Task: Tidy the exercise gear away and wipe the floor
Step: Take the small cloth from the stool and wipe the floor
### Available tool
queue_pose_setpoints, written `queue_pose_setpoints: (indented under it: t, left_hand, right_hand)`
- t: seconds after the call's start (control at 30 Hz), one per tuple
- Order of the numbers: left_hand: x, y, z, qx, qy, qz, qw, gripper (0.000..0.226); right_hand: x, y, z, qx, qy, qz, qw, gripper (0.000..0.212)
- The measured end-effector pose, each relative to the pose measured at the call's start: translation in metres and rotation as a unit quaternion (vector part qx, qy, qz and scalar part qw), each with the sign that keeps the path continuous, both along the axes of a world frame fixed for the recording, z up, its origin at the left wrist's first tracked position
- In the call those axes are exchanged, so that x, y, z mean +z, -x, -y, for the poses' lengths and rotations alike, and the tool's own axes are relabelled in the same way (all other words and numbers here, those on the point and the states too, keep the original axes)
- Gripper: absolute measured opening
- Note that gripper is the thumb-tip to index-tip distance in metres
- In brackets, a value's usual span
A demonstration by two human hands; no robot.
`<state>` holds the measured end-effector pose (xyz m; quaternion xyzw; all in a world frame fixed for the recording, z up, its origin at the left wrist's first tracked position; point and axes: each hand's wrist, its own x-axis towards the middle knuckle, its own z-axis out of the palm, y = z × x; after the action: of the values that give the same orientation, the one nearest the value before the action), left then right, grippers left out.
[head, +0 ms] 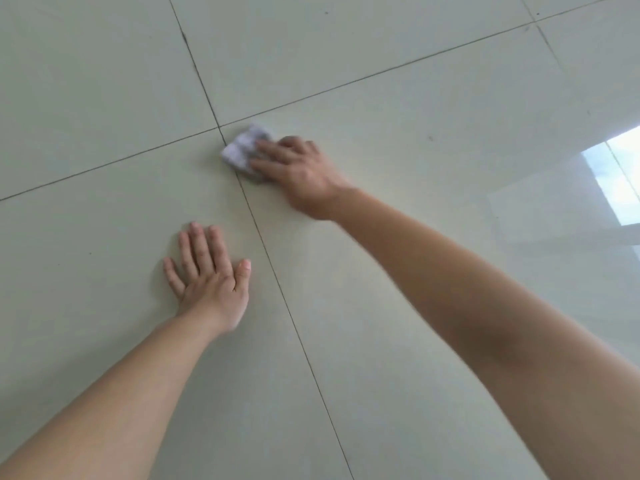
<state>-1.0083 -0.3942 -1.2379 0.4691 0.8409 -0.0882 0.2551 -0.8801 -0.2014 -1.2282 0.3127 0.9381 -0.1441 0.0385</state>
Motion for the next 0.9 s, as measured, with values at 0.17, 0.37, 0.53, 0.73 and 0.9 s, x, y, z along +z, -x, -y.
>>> queue_pose_setpoints:
  t: [0.17, 0.37, 0.53, 0.73, 0.9]
  left_hand:
    - [-0.002, 0.000, -0.001, 0.008, -0.006, 0.001, 1.000, 0.071]
    - [-0.003, -0.002, -0.005, 0.027, -0.007, -0.023, 0.999, 0.070]
    - [-0.004, -0.009, -0.008, 0.063, -0.012, -0.059, 0.996, 0.079]
    - [0.012, -0.133, -0.032, -0.017, -0.158, -0.029, 0.987, 0.071]
    - [0.016, -0.275, -0.052, -0.226, -0.178, 0.031, 0.957, 0.066]
  right_hand:
    - [0.010, -0.198, -0.045, -0.287, -0.047, 0.071, 0.954, 0.063]
    - [0.012, -0.325, 0.001, -0.589, 0.004, 0.092, 0.803, 0.061]
    - [0.007, -0.279, 0.084, -0.444, 0.003, 0.035, 0.895, 0.066]
    - [0.013, -0.300, 0.114, -0.201, 0.006, 0.022, 0.979, 0.061]
    - [0.010, -0.439, 0.101, -0.460, -0.015, 0.058, 0.886, 0.068]
